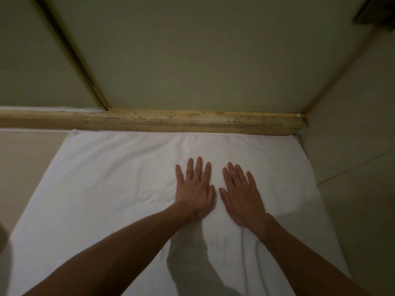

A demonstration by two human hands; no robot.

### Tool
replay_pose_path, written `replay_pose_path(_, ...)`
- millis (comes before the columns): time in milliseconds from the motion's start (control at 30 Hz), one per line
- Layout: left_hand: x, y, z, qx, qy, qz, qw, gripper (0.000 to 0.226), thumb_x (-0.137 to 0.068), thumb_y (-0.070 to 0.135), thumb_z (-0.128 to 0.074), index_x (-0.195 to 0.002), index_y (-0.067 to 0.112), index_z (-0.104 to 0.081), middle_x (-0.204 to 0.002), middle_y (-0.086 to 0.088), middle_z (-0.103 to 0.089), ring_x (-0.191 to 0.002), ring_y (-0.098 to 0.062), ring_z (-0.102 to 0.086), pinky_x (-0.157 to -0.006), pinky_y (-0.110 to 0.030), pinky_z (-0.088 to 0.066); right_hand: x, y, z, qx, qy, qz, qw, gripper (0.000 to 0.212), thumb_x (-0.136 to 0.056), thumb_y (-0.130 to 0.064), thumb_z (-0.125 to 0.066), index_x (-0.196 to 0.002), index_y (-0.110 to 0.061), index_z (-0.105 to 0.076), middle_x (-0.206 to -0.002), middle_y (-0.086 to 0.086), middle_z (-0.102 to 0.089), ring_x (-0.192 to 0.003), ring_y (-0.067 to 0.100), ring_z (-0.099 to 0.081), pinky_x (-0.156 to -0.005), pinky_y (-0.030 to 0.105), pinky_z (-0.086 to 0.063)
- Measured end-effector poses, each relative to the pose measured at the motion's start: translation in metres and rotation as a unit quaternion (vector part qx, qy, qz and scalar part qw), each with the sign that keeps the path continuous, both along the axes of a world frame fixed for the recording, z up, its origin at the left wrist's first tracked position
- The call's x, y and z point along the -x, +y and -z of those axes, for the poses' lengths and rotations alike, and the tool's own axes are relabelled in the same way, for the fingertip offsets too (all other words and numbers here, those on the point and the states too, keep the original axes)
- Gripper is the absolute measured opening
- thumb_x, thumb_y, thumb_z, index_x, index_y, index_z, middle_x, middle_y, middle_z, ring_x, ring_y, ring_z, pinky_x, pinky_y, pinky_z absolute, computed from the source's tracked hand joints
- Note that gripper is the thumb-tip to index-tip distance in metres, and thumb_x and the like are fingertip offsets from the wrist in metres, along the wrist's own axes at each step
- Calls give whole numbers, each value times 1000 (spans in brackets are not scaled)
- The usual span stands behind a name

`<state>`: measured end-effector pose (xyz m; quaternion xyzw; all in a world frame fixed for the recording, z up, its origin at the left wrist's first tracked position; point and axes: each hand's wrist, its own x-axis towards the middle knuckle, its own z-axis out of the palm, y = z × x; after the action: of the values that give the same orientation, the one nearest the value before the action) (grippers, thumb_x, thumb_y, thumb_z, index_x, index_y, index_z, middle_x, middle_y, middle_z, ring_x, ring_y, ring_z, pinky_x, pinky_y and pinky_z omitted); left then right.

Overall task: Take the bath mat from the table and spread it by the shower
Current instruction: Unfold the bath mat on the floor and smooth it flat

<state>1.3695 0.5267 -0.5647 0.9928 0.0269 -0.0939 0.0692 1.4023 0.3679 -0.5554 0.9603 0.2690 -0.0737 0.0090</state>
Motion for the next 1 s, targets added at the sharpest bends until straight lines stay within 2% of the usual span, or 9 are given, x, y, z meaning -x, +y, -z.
replay_pose_path(100,0,1,1,9,-3,5,1000,71,-90,55,-1,-150,22,16,-159,-10,21,-143,-30,26,-112,-60,13,-8,-20,1,6,-5,22,1000,62,-97,-45,-7,-151,-14,-3,-160,7,1,-147,22,2,-118,43,0)
replay_pose_path(267,0,3,2,14,-10,13,1000,72,-89,54,-2,-151,22,13,-160,-9,18,-144,-30,24,-112,-60,12,-27,-67,1,2,11,82,997,60,-100,-40,-17,-151,-15,1,-159,5,7,-146,19,7,-118,40,2)
replay_pose_path(500,1,3,0,19,-9,13,1000,70,-91,55,-3,-151,23,16,-159,-8,22,-143,-29,28,-113,-59,12,-35,-121,-4,-31,9,114,993,64,-95,-43,-13,-150,-10,-7,-159,7,-2,-146,22,0,-118,38,0)
replay_pose_path(567,1,3,1,19,-9,13,1000,70,-92,55,-3,-151,23,17,-159,-8,23,-142,-29,28,-113,-58,12,-37,-127,-5,-31,10,126,992,63,-97,-44,-13,-150,-10,-8,-159,9,-3,-146,22,-2,-119,39,-3)
replay_pose_path(700,0,4,0,20,-8,17,1000,70,-92,55,-4,-151,23,18,-158,-8,24,-142,-29,28,-113,-59,10,-37,-127,-6,-33,10,128,991,61,-99,-35,-29,-150,-8,-8,-159,11,-3,-147,23,-1,-119,37,-2)
replay_pose_path(900,0,3,-2,11,4,13,1000,71,-91,53,-5,-151,21,15,-159,-10,21,-143,-30,26,-113,-60,11,-40,-125,-5,-1,32,139,990,62,-100,-38,-23,-150,-10,0,-159,11,6,-146,22,6,-118,36,2)
replay_pose_path(1000,-1,2,-4,10,9,11,1000,70,-93,52,-7,-151,21,14,-159,-10,21,-144,-31,25,-113,-59,12,-37,-121,-7,3,37,155,987,63,-100,-39,-25,-150,-8,-3,-159,14,4,-146,25,3,-118,38,-1)
